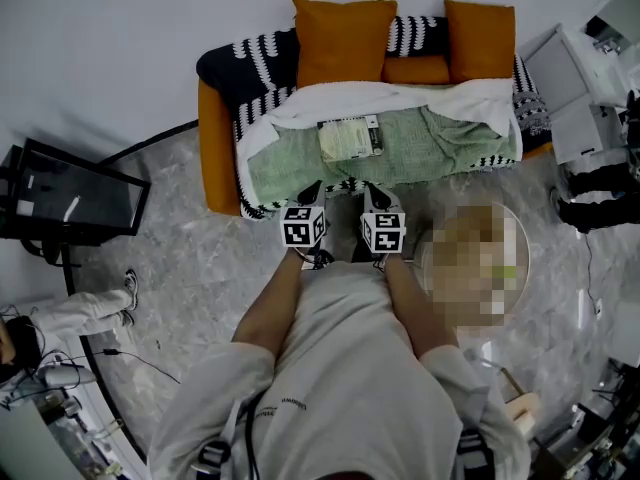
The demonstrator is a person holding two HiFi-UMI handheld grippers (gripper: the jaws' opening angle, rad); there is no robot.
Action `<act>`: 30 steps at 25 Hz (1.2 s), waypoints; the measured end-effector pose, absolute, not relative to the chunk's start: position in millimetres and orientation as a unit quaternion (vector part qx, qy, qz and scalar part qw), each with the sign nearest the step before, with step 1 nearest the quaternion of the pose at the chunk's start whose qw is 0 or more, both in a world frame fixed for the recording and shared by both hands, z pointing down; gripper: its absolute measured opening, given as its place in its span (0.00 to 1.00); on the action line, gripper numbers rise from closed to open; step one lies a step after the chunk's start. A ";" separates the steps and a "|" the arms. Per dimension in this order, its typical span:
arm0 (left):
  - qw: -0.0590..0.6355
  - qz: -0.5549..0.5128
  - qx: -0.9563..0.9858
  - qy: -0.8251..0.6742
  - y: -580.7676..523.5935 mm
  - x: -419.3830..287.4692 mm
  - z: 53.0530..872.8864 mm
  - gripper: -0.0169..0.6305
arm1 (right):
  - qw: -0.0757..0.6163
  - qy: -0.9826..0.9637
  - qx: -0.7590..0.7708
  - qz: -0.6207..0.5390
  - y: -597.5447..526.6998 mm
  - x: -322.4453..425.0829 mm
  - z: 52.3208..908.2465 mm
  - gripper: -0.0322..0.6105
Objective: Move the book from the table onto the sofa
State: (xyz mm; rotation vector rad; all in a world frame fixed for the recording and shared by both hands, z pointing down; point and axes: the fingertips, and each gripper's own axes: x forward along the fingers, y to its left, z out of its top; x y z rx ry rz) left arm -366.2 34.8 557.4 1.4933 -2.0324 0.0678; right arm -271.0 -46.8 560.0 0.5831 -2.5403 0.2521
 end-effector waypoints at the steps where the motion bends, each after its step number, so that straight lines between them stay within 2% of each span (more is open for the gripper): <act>1: 0.305 0.024 0.563 -0.767 34.8 -366.4 557.7 0.04 | 0.259 -0.937 0.216 0.094 -47.3 -270.7 560.2 0.06; 30: 0.320 0.071 0.555 -0.765 40.8 -363.9 573.2 0.04 | 0.275 -0.924 0.242 0.107 -55.9 -257.6 571.3 0.06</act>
